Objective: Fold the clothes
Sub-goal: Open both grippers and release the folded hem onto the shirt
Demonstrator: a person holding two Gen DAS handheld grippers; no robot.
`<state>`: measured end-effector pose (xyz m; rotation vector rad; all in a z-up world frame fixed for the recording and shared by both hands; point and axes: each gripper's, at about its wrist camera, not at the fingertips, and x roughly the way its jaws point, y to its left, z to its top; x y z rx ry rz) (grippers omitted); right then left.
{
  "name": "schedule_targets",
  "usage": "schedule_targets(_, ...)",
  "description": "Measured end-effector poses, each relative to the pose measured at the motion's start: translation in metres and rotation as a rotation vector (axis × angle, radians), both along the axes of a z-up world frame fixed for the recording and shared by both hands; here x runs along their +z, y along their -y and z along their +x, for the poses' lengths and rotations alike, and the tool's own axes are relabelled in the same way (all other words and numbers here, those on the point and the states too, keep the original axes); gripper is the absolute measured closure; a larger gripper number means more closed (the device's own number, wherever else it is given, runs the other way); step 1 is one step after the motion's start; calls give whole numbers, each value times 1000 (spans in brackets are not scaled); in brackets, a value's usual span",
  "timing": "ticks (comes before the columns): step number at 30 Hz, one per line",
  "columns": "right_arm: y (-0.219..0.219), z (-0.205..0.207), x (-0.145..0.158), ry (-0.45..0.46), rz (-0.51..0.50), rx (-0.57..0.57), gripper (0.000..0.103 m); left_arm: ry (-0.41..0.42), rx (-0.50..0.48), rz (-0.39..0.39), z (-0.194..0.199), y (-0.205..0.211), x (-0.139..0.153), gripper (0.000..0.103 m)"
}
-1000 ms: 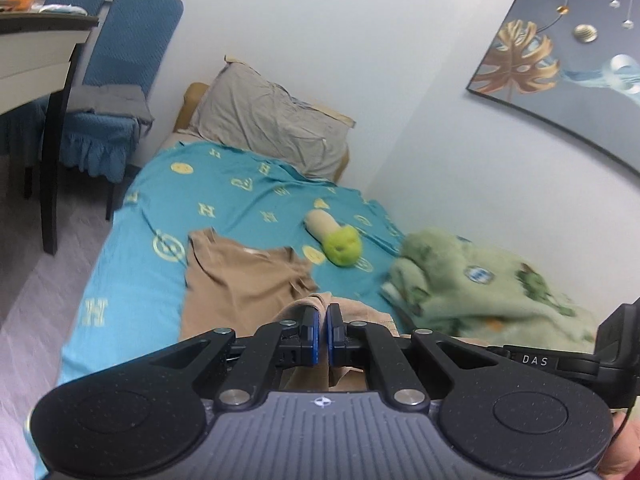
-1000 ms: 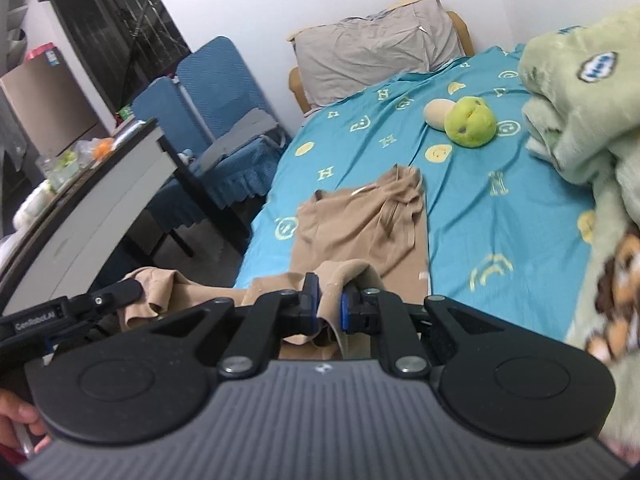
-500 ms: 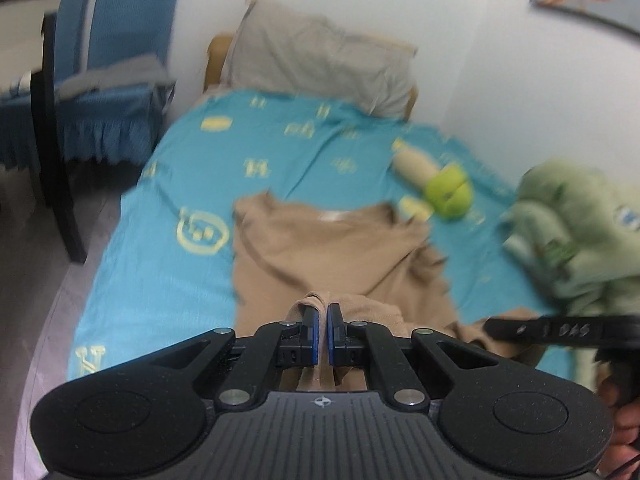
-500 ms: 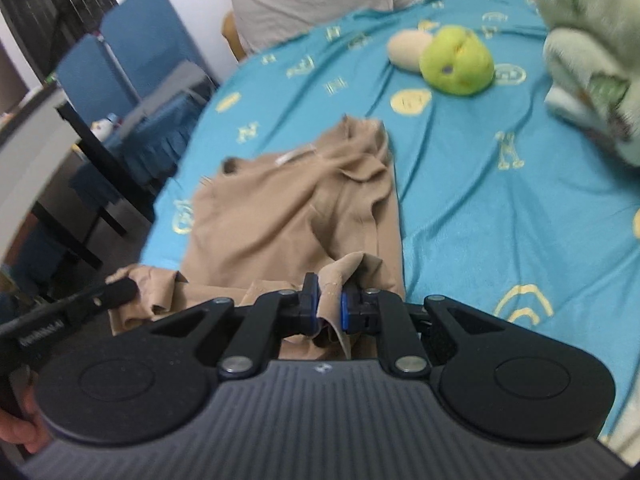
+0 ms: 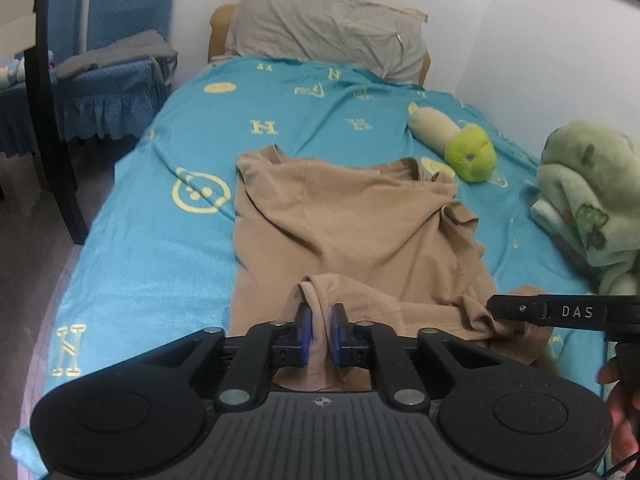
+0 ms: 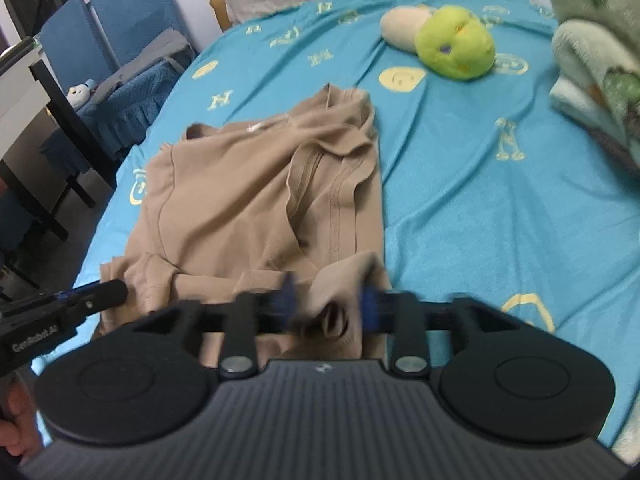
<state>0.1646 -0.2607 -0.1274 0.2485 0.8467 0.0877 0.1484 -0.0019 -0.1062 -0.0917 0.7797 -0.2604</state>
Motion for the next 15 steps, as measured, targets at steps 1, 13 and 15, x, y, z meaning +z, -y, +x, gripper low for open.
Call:
schedule_targets(1,1,-5,5,27,4,-6,20,16,0,-1,-5,0,7,80)
schedule_targets(13,6,-92,72,275,14,-32,0,260,-26,-3,-92,-3,77,0)
schedule_targets(15,4,-104,76,289,17,-22,0,261,-10,-5,-105,-4,82,0)
